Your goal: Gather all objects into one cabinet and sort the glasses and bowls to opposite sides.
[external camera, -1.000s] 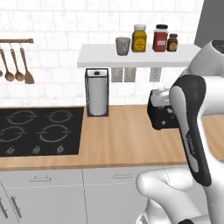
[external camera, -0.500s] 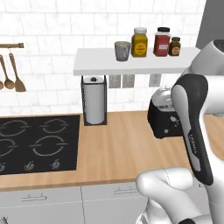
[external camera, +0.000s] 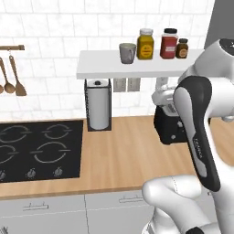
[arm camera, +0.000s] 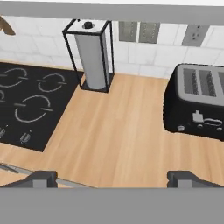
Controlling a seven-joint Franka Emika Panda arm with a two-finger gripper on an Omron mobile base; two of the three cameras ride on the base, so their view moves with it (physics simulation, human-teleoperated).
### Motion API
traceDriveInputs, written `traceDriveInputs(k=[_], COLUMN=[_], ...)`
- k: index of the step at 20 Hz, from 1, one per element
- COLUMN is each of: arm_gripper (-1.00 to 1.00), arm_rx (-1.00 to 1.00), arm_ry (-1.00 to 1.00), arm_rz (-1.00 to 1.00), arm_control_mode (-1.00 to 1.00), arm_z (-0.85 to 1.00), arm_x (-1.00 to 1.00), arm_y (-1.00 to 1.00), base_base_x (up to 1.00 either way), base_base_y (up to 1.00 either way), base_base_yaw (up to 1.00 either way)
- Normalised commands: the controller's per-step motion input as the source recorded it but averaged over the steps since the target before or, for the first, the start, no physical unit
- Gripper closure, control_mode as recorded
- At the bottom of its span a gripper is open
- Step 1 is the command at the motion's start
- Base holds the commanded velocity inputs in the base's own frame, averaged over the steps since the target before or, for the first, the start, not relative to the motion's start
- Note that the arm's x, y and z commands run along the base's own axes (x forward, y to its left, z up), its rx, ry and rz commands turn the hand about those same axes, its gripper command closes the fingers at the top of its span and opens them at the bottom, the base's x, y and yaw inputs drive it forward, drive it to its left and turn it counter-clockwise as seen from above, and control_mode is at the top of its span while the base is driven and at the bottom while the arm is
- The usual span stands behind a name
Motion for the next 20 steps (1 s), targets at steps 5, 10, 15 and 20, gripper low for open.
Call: traceDriveInputs(k=[5, 10, 15, 20], arm_gripper=[-1.0, -1.0, -1.0, -1.0], arm_rx=[0.0, 0.0, 0.0, 0.0], arm_ry=[0.01, 0.03, 0.0, 0.01], arm_rz=[0.01, 0.01, 0.01, 0.0], arm_control_mode=[-1.0, -1.0, -1.0, -1.0], arm_z=[0.55, 0.42, 0.06, 0.0], arm_x=[0.43, 0.58, 0.68, 0.62], arm_y=[0.17, 0.01, 0.02, 0.1], base_base_x=[0.0, 0.0, 0.0, 0.0], base_base_y=[0.0, 0.0, 0.0, 0.0], base_base_yaw=[0.0, 0.0, 0.0, 0.0])
